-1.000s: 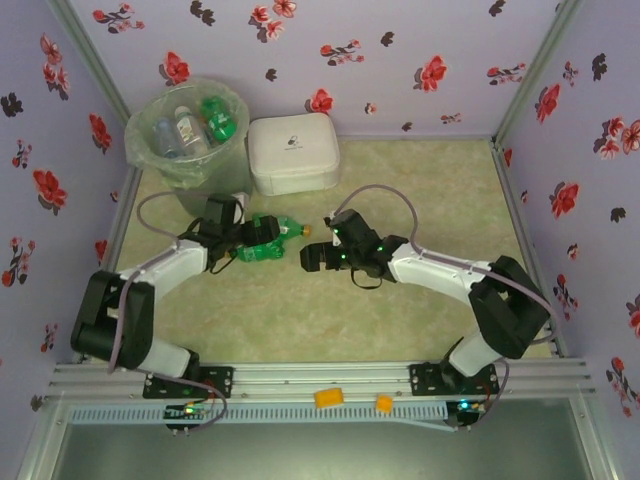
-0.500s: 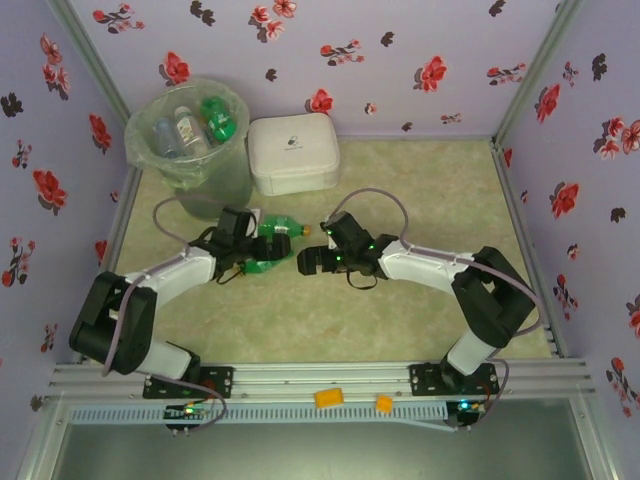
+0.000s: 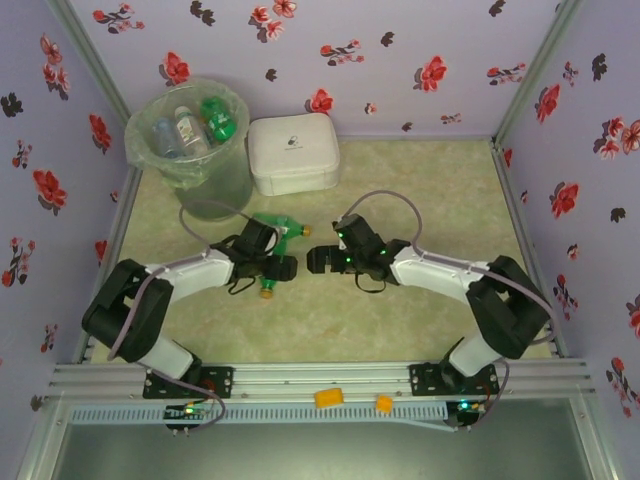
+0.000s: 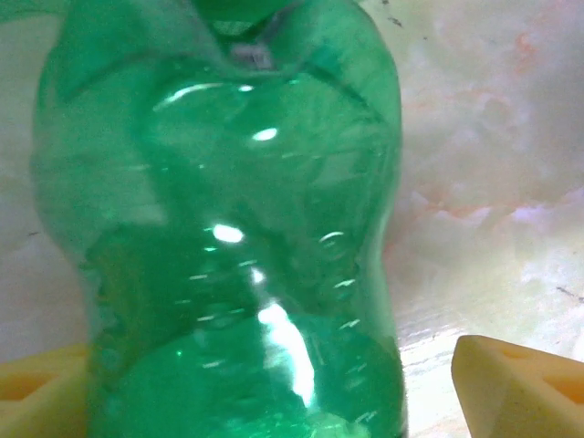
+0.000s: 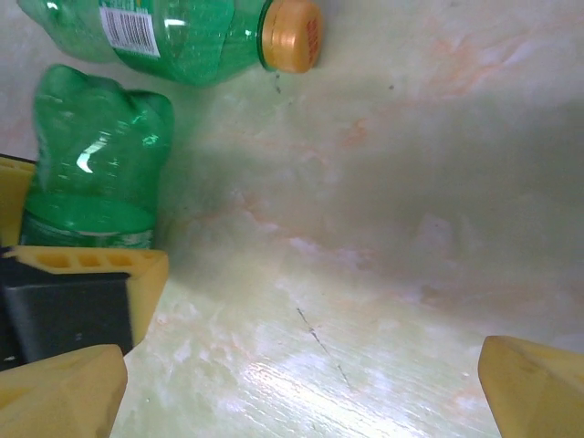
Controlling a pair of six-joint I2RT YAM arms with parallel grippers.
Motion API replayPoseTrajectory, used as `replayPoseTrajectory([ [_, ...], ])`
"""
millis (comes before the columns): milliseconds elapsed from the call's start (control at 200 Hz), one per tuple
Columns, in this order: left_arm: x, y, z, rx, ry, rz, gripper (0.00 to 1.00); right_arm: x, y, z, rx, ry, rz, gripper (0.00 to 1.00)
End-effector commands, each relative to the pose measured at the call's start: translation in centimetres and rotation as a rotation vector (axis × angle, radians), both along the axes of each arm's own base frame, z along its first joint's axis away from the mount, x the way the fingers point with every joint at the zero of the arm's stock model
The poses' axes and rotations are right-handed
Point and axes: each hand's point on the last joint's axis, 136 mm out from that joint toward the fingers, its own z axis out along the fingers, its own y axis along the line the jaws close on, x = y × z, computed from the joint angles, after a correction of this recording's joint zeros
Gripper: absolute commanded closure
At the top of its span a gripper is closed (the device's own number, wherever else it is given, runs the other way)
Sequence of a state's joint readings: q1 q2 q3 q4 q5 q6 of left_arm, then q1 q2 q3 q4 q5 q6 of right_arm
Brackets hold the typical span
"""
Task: Put the plastic bottles in the bin
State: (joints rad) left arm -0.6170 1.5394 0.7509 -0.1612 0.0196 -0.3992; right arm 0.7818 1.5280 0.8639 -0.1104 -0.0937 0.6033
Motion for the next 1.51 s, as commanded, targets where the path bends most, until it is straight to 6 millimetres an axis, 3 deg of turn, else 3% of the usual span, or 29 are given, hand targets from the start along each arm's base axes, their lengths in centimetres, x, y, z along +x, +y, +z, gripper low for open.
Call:
replayPoseTrajectory([
  [0, 0.3, -0.4, 0.0, 0.073, -0.019, -0.051, 0.19, 0.6, -1.3, 0.8, -0.006, -0.043, -0.052, 0.0],
  [155, -0.1, -0.9, 0.0, 0.133, -0.055, -0.072, 0.44, 0.7, -1.8, 1.2, -0.024, -0.064, -0.052, 0.0],
  [250, -0.1, -1.0, 0.6, 0.138, -0.083, -0.059, 0.54, 0.8, -2.1, 1.6, -0.033, -0.084, -0.057, 0.0],
  [510, 0.9, -1.1, 4.8, 0.059, -0.205, 0.009, 0.59, 1.1, -2.5, 2.3, -0.04, -0.123, -0.065, 0.0],
  [645, 1.8, -1.6, 9.7, -0.025, -0.324, 0.031, 0.61, 1.5, -2.7, 2.8, -0.035, -0.151, -0.071, 0.0],
  [870, 5.0, -1.7, 21.5, -0.071, -0.591, -0.002, 0.65, 2.3, -1.7, 4.0, 0.018, -0.198, -0.066, 0.0],
  [1035, 7.5, -0.9, 28.7, -0.11, -0.72, -0.001, 0.67, 2.6, -0.2, 5.8, 0.106, -0.24, -0.032, 0.0],
  [1125, 8.9, 0.3, 32.0, -0.122, -0.764, 0.018, 0.67, 2.5, 0.5, 6.7, 0.161, -0.255, -0.012, 0.0],
  [1235, 10.8, 3.2, 35.3, -0.077, -0.797, 0.07, 0.67, 2.1, 0.9, 7.5, 0.201, -0.267, 0.015, 0.0],
  [1370, 13.6, 9.0, 38.3, 0.0, -0.786, 0.208, 0.68, 1.8, 0.7, 7.9, 0.208, -0.285, 0.026, 0.0],
  [1500, 16.2, 14.0, 39.2, 0.069, -0.747, 0.313, 0.69, 1.7, 0.2, 7.6, 0.188, -0.29, 0.019, 0.0],
])
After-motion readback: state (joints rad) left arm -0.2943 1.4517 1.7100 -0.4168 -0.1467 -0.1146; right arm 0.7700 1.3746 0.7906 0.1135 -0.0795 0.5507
